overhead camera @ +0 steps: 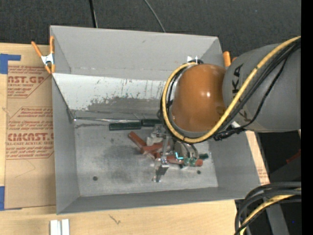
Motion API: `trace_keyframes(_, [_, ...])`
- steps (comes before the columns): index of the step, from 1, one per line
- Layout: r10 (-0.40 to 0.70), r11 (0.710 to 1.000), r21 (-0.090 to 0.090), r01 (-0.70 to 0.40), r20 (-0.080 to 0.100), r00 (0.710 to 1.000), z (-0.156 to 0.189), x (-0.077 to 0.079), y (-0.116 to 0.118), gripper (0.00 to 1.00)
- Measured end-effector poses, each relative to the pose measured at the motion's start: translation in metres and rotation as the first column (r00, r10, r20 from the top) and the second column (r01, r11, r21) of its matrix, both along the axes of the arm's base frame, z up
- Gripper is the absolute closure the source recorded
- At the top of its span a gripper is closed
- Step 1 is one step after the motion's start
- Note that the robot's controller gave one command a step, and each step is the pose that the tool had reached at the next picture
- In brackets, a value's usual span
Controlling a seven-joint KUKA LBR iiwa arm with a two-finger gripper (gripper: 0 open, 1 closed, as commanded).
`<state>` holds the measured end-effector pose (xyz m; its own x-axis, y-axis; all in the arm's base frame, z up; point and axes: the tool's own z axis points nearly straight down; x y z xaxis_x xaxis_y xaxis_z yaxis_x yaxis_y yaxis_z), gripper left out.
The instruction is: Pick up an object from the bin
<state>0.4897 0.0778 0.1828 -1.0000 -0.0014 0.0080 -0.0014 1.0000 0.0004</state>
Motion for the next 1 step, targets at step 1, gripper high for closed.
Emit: trace_keyframes(1, [-0.001, 1.000, 0.001, 0.001, 0.008, 1.000, 0.0040, 0.0019, -0.0004, 0.00])
